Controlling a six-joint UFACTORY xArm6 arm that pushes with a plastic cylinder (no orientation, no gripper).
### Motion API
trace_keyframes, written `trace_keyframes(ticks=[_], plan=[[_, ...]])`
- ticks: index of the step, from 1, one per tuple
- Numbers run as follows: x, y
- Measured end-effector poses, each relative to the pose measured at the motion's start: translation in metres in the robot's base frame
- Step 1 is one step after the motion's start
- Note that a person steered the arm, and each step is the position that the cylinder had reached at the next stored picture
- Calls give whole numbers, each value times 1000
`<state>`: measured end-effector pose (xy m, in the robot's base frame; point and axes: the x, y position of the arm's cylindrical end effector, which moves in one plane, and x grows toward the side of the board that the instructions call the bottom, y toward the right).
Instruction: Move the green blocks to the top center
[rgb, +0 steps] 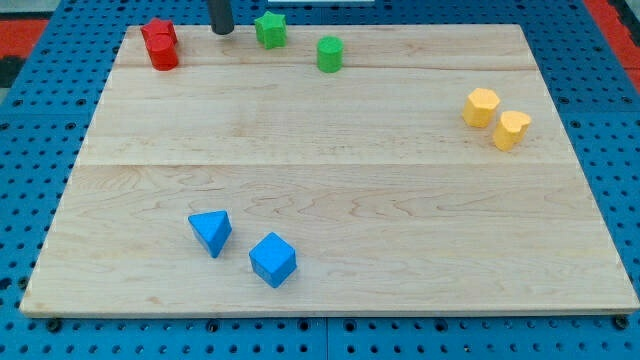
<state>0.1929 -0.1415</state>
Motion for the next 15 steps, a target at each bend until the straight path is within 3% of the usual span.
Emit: trace_keyframes(ticks=[1,2,3,4,6,7,9,11,12,14,15], plan=[[-1,14],[38,94],[133,77],[165,145],[81,215],[16,218],[8,76],[132,60],[109,-28],[22,-34],[24,-9]])
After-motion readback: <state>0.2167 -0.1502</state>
